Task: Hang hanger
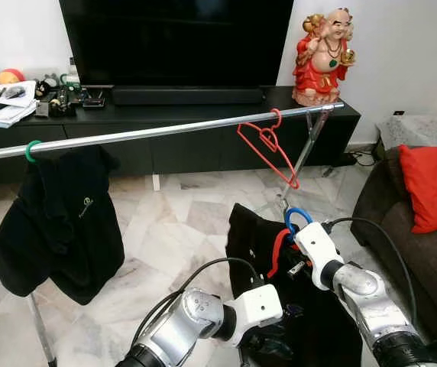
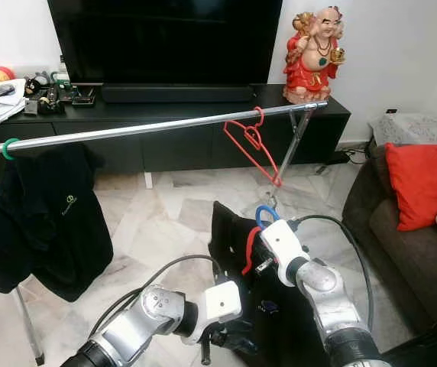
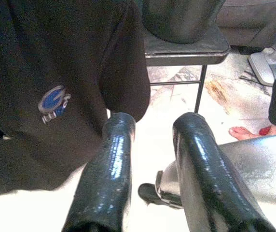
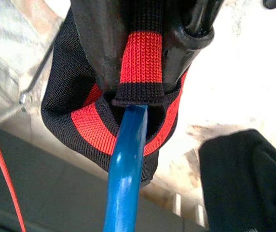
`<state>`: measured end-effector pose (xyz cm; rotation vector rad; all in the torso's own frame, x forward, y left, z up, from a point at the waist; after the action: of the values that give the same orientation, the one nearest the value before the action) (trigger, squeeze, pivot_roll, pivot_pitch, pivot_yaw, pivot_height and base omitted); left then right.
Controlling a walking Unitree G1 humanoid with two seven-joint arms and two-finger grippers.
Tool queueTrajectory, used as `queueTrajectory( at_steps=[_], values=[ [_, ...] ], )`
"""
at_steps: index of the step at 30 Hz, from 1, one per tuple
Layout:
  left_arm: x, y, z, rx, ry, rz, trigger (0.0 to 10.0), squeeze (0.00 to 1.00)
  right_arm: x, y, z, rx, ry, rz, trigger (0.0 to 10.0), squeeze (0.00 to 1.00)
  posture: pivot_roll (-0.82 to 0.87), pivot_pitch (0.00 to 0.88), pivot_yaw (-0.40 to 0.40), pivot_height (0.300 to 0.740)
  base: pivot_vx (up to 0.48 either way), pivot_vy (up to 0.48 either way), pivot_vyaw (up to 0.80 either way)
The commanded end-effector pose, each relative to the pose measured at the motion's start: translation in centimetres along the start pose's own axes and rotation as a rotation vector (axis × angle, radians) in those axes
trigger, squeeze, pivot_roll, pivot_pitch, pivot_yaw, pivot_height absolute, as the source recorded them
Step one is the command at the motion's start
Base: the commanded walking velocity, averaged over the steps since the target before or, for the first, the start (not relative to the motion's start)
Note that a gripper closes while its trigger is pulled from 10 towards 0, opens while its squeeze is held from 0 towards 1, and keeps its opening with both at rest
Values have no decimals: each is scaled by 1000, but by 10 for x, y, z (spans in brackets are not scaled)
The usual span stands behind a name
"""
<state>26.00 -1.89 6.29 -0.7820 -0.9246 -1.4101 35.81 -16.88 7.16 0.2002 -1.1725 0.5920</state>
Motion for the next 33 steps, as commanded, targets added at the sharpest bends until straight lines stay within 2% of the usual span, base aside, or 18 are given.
queueTrajectory(
  at_steps=[1,5,8,13,17,20,21,23,27,33],
  values=[
    [9,6,6,37,-35,-21,10000,1000,13,-6,4,32,-76,13,0,0,-90,0,-45,740,0,0,0],
    [12,17,18,78,-57,-13,10000,1000,11,0,8,127,-77,82,0,0,-87,0,-49,740,0,0,0],
    [13,26,34,109,-67,-23,10000,1000,5,4,15,225,-52,167,0,0,-79,0,-56,740,0,0,0],
    [9,26,48,84,-42,-53,10000,1000,-13,-2,21,306,85,311,0,0,-83,0,-59,740,0,0,0],
    [17,24,50,81,-64,-69,10000,1000,-19,3,20,354,111,341,0,0,-77,0,-66,740,0,0,0],
    [21,25,48,91,-76,-78,10000,1000,-22,19,20,458,97,358,0,0,-69,0,-70,740,0,0,0],
    [21,25,48,91,-76,-78,10000,1000,-22,19,20,458,97,358,0,0,-69,0,-70,740,0,0,0],
    [20,30,47,128,-70,-71,10000,1000,-19,29,21,519,62,351,0,0,-68,0,-73,740,0,0,0],
    [16,26,43,120,-58,-69,10000,1000,-20,40,24,610,56,395,0,0,-77,0,-71,740,0,0,0],
    [16,34,49,165,-49,-84,10000,1000,-21,43,30,661,47,420,0,0,-82,0,-70,740,0,0,0]
  ],
)
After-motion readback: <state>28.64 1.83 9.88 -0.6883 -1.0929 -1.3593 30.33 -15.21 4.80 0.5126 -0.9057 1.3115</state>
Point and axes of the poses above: a point about 5 cm out from each wrist's last joint towards the gripper, its own z axis pointing back from the gripper into the wrist, its own x axis along the axis of the wrist's last joint, y = z × x, the point moved 3 cm from there along -z, pointing out of the wrist towards the gripper, and after that the axes turned 5 degrees about -z, right-handed, at the moved point
